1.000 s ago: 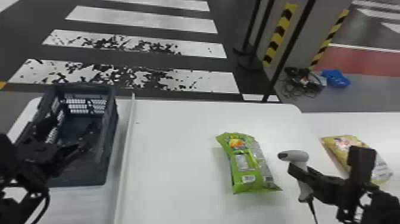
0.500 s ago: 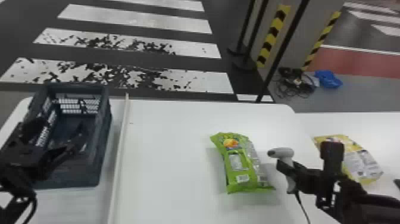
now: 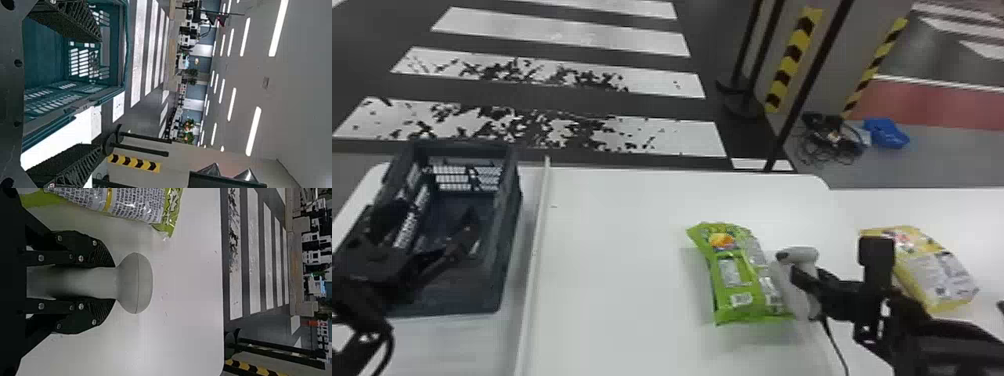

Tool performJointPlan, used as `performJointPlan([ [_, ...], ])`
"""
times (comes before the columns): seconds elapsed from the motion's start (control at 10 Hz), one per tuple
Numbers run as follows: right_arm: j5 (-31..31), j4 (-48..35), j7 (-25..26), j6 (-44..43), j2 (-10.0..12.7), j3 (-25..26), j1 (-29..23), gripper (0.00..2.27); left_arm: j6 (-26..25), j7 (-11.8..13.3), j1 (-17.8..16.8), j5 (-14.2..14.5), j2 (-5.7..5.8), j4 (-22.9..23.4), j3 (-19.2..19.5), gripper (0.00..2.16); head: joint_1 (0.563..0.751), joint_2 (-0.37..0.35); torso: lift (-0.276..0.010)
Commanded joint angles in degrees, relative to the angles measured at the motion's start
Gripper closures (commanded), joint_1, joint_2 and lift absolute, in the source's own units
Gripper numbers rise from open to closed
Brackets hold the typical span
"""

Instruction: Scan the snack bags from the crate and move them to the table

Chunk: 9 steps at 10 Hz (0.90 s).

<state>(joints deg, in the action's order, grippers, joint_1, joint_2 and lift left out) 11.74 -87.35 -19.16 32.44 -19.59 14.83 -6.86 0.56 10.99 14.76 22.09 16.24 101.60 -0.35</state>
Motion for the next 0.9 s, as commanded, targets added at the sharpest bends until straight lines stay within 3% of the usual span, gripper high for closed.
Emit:
performJointPlan([
  [0.0, -0.3, 1.5, 0.0, -0.1, 0.0, -0.3, 0.8, 2.24, 0.0, 0.0, -0.1, 0.0, 0.02, -0.1, 0.0, 0.03, 0.695, -0.204, -0.095],
  [0.1, -0.5, 2.8, 0.0, -0.8, -0.1, -0.3, 1.3, 2.24, 0.0, 0.0, -0.1, 0.0, 0.02, -0.2, 0.0, 0.03, 0.695, -0.203, -0.095],
  [0.2, -0.3, 3.1, 0.1, -1.4, -0.1, -0.3, 1.3, 1.94, -0.2, 0.0, -0.2, 0.0, 0.02, -0.2, 0.1, 0.03, 0.695, -0.205, -0.095],
  [0.4, -0.2, 2.2, 0.5, -1.5, -0.1, -0.4, 0.7, 0.00, -0.2, 0.0, -0.5, 0.0, -0.07, -0.3, 0.1, 0.03, 0.695, -0.207, -0.095],
  [0.8, 1.8, -12.5, 3.3, 4.8, 0.7, 1.0, -4.5, 0.01, -0.4, 0.0, -0.7, 0.0, -0.07, -0.3, 0.0, 0.03, 0.695, -0.201, -0.095],
])
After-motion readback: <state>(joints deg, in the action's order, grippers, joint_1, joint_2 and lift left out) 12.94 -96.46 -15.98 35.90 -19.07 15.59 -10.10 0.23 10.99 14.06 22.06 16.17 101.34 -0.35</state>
